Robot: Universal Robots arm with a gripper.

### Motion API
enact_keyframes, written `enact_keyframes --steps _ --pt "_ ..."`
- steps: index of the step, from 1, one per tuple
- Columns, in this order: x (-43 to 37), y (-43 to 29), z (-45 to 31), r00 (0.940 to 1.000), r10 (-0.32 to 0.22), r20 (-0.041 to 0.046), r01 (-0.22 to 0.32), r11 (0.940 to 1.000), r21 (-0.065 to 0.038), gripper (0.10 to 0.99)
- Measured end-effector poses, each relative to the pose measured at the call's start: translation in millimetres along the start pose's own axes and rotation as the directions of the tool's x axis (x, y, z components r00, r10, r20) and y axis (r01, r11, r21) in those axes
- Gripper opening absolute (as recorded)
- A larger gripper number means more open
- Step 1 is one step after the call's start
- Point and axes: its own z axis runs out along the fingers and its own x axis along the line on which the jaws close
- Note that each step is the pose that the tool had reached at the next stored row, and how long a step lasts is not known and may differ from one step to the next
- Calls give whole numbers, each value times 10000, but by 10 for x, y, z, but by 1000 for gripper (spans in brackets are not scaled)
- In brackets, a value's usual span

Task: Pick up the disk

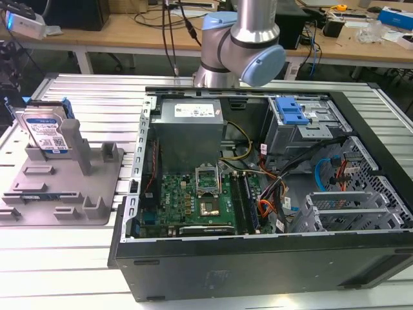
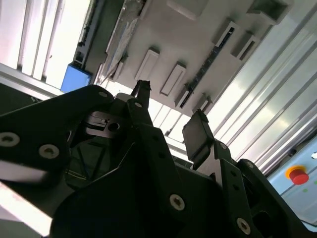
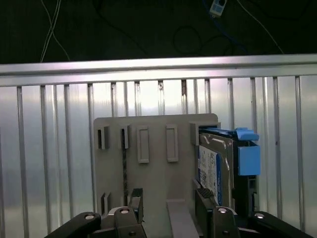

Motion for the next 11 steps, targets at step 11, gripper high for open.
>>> enact_keyframes --steps 11 --pt "-613 201 17 10000 -11 -79 11 10000 3 541"
